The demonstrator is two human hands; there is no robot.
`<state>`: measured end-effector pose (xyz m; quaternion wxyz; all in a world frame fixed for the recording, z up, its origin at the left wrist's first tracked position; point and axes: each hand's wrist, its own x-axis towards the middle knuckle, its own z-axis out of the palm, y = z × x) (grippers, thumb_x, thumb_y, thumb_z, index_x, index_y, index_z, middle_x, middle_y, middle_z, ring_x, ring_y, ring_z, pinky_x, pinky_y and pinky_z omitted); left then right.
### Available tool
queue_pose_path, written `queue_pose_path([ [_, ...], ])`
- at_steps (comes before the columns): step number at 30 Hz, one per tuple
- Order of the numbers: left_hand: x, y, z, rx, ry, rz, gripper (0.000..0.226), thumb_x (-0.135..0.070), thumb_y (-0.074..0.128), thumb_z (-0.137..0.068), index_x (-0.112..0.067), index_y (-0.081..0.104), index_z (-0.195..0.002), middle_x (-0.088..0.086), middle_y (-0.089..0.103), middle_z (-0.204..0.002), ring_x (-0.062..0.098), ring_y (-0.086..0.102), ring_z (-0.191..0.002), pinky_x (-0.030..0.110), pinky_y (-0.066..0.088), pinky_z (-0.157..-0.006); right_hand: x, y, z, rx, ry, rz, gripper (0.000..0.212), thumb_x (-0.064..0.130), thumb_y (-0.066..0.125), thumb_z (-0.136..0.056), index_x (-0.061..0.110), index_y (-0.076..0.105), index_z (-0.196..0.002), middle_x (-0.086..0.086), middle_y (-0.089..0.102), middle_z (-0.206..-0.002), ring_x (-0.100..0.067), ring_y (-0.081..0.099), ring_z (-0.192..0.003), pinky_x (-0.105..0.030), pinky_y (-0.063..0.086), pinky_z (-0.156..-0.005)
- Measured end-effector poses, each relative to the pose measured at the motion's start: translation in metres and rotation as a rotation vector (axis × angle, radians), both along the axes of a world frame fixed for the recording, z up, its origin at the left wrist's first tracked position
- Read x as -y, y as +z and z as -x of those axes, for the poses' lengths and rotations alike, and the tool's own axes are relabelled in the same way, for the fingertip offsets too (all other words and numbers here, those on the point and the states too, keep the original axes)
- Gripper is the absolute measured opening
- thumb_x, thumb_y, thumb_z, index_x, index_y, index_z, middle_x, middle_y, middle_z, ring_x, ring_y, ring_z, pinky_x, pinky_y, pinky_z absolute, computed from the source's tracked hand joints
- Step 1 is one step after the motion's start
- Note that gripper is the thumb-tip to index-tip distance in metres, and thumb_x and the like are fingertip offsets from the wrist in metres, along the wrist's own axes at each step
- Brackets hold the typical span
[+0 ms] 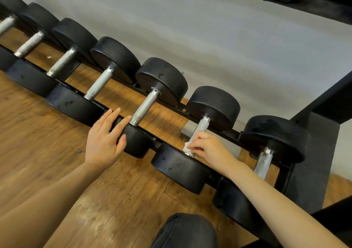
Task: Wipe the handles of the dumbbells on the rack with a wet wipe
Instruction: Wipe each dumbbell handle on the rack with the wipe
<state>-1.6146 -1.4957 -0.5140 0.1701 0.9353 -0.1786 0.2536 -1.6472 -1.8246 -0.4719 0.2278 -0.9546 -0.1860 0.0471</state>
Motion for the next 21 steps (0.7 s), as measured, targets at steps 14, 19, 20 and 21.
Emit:
queue_pose_path([
  [14, 0.003, 0.008, 0.007, -0.042, 0.049, -0.059, 0.050, -0.029, 0.039, -0.097, -0.013, 0.053, -0.142, 0.020, 0.044, -0.149, 0.039, 0.035, -0.141, 0.045, 0.025, -0.115, 0.004, -0.003, -0.005, 0.011, 0.043, -0.004, 0.024, 0.025, 0.055, -0.094, 0.017, 0.070, -0.109, -0.004, 0.055, -0.124, -0.021, 0.055, -0.106, -0.039, 0.047, -0.088],
  [19, 0.004, 0.008, 0.006, -0.047, 0.039, -0.055, 0.050, -0.028, 0.039, -0.096, -0.010, 0.053, -0.140, 0.021, 0.043, -0.149, 0.040, 0.036, -0.140, 0.050, 0.029, -0.114, 0.001, -0.011, 0.002, 0.020, 0.080, -0.093, 0.030, 0.021, 0.057, -0.096, 0.015, 0.065, -0.124, 0.001, 0.059, -0.125, -0.009, 0.052, -0.116, -0.024, 0.044, -0.099],
  [20, 0.003, 0.008, 0.006, -0.050, 0.039, -0.056, 0.050, -0.028, 0.039, -0.096, -0.010, 0.053, -0.140, 0.021, 0.043, -0.149, 0.041, 0.036, -0.140, 0.050, 0.030, -0.114, 0.001, -0.011, 0.002, 0.021, 0.080, -0.094, 0.031, 0.020, 0.057, -0.096, 0.015, 0.064, -0.126, 0.002, 0.059, -0.126, -0.008, 0.052, -0.117, -0.023, 0.044, -0.100],
  [21, 0.003, 0.008, 0.006, -0.053, 0.041, -0.056, 0.050, -0.028, 0.039, -0.096, -0.010, 0.053, -0.141, 0.021, 0.042, -0.149, 0.041, 0.036, -0.140, 0.051, 0.029, -0.114, 0.002, -0.011, 0.000, 0.033, 0.075, -0.096, 0.031, 0.020, 0.058, -0.095, 0.015, 0.064, -0.126, 0.002, 0.059, -0.126, -0.008, 0.052, -0.117, -0.024, 0.045, -0.100],
])
